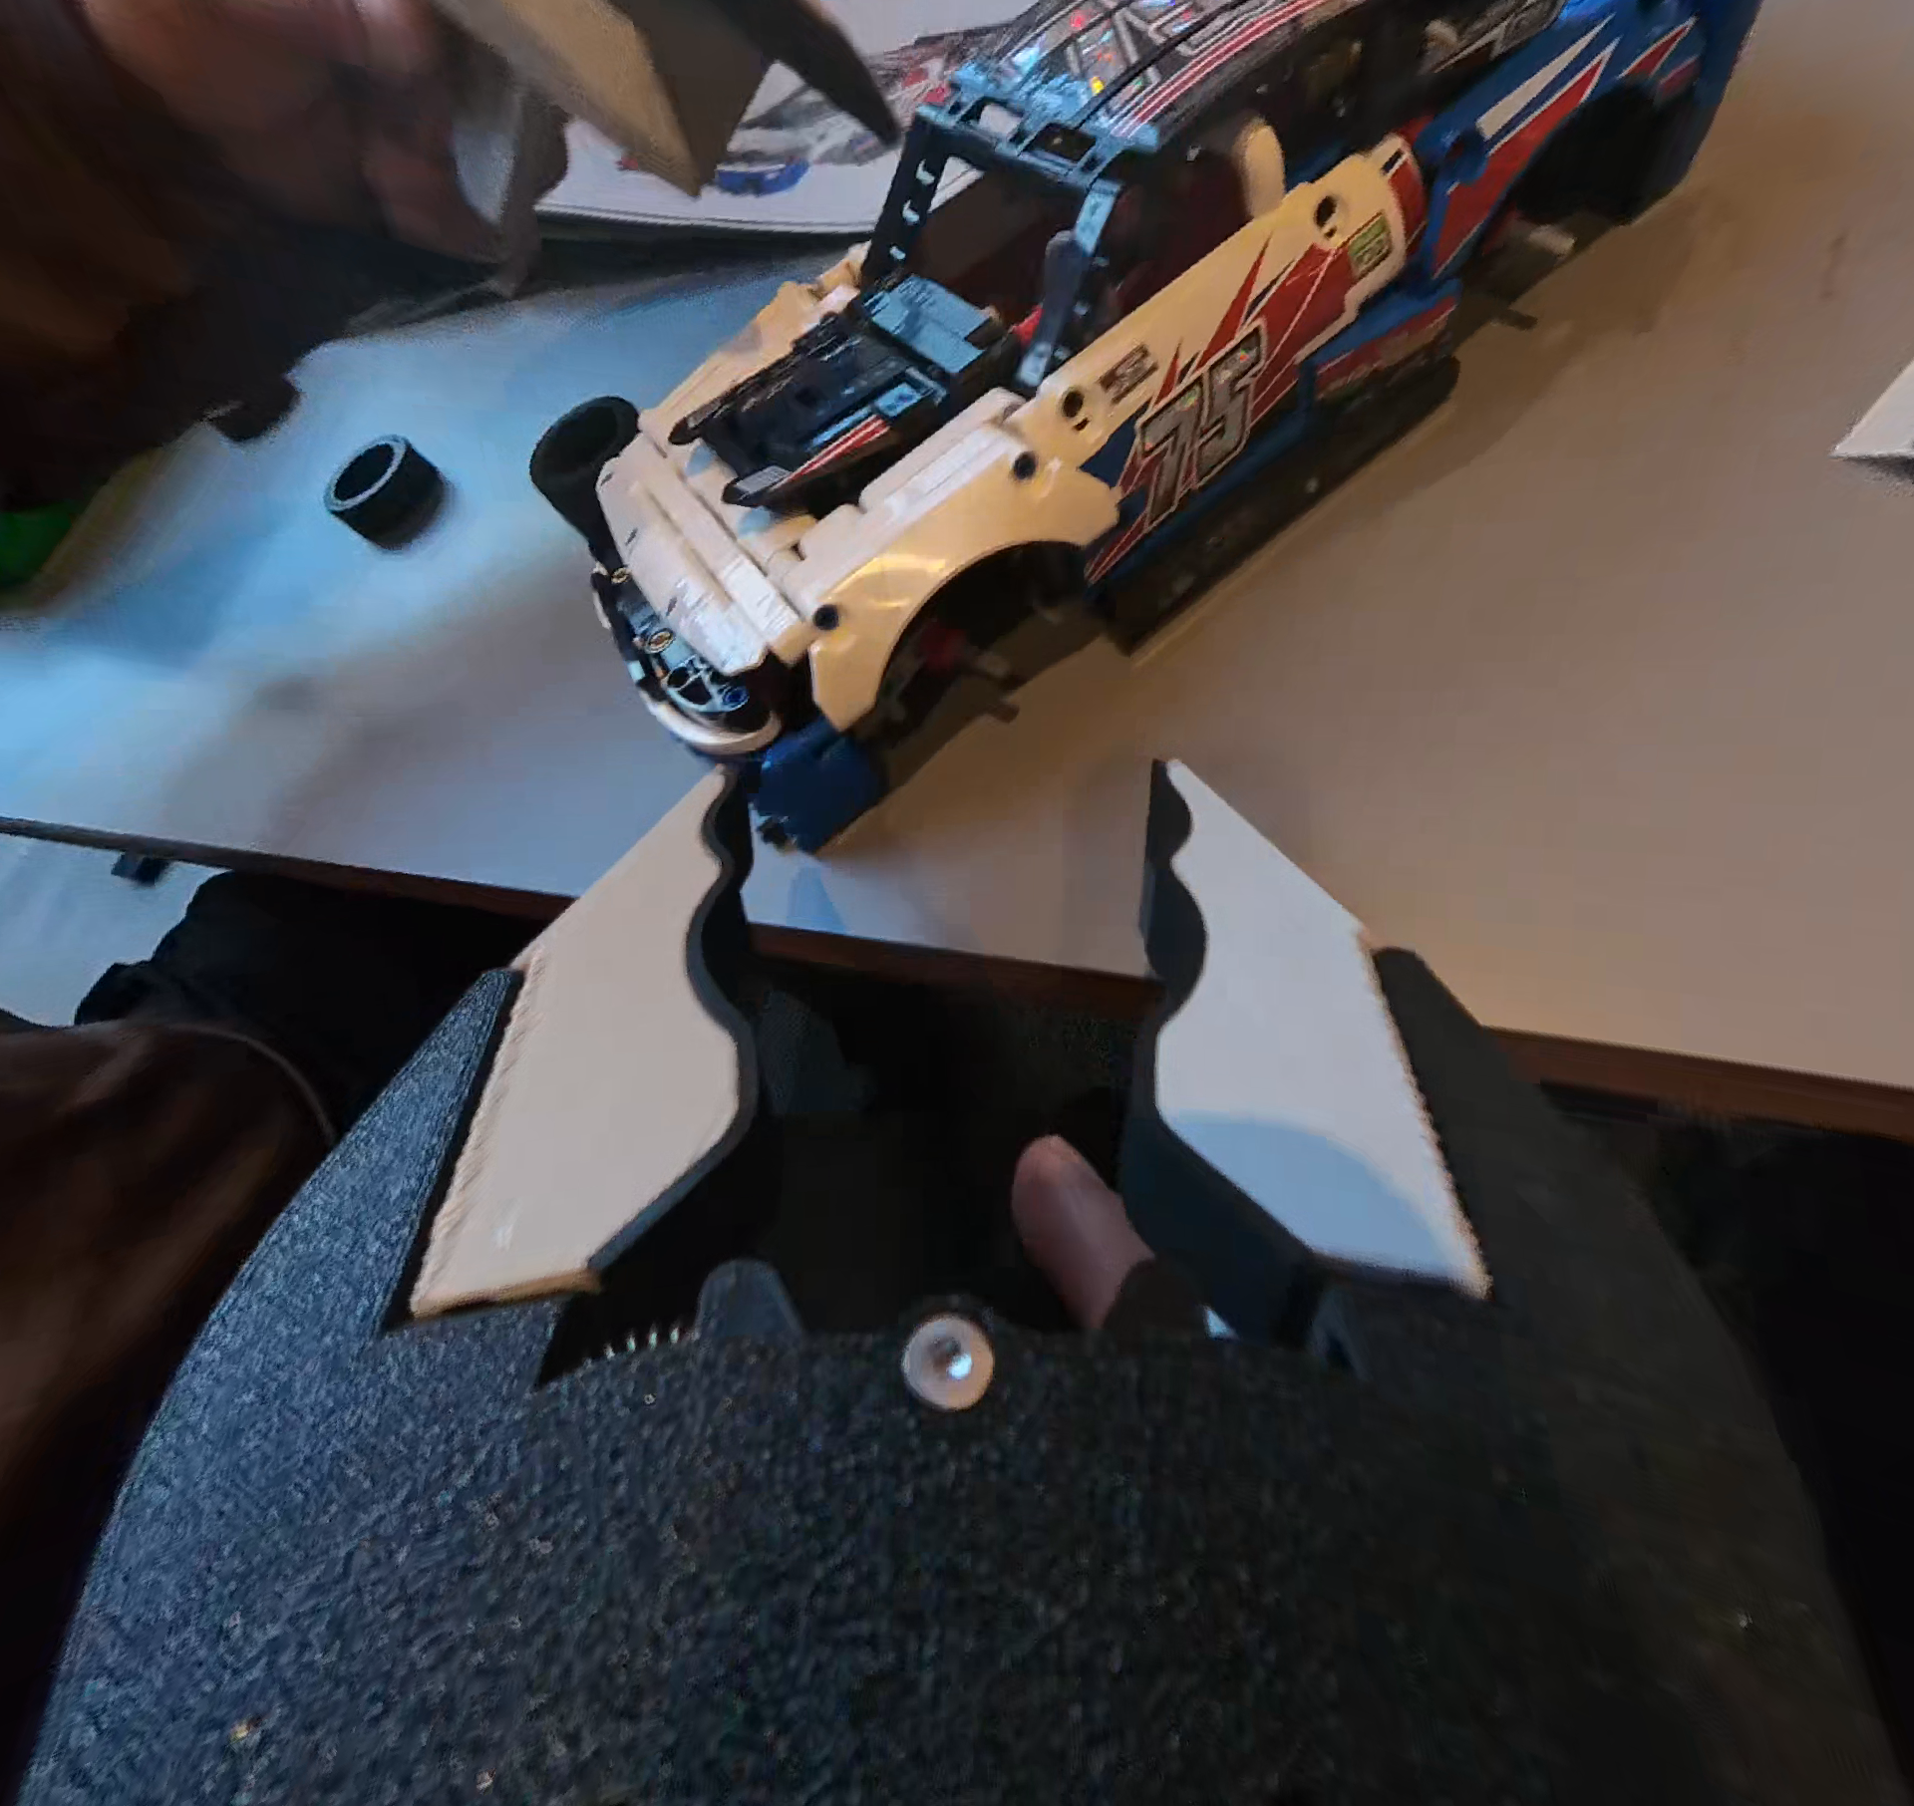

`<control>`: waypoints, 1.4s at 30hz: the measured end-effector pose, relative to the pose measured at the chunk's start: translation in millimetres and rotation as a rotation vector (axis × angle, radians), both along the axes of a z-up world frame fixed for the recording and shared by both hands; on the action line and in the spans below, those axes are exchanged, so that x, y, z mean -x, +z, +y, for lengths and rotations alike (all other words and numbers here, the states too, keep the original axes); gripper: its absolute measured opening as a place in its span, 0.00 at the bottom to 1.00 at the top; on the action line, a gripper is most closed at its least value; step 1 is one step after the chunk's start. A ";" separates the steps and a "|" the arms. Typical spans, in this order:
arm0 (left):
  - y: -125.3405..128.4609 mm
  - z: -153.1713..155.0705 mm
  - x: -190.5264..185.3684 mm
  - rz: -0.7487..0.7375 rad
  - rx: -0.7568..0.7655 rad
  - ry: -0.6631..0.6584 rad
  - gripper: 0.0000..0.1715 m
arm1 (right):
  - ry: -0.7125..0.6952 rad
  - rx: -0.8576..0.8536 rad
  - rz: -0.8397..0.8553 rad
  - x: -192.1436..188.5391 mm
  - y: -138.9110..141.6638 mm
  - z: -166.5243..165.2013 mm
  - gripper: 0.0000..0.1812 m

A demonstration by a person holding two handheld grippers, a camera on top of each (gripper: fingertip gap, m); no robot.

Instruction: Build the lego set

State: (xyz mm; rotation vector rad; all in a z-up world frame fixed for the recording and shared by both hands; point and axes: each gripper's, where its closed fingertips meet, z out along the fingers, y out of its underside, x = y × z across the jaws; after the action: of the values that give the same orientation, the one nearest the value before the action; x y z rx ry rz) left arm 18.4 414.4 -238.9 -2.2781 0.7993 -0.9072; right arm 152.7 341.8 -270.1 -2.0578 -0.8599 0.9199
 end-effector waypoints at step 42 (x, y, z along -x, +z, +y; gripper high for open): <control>47.2 74.8 -25.7 -0.035 -0.006 0.046 0.59 | 0.033 -0.218 -0.036 18.5 -0.8 -45.8 0.37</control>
State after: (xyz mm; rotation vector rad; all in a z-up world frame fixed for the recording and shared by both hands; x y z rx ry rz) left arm 44.1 489.2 -191.8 -2.2602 0.7303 -0.9201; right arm 134.2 296.0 -270.9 -1.8821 -0.9712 0.7719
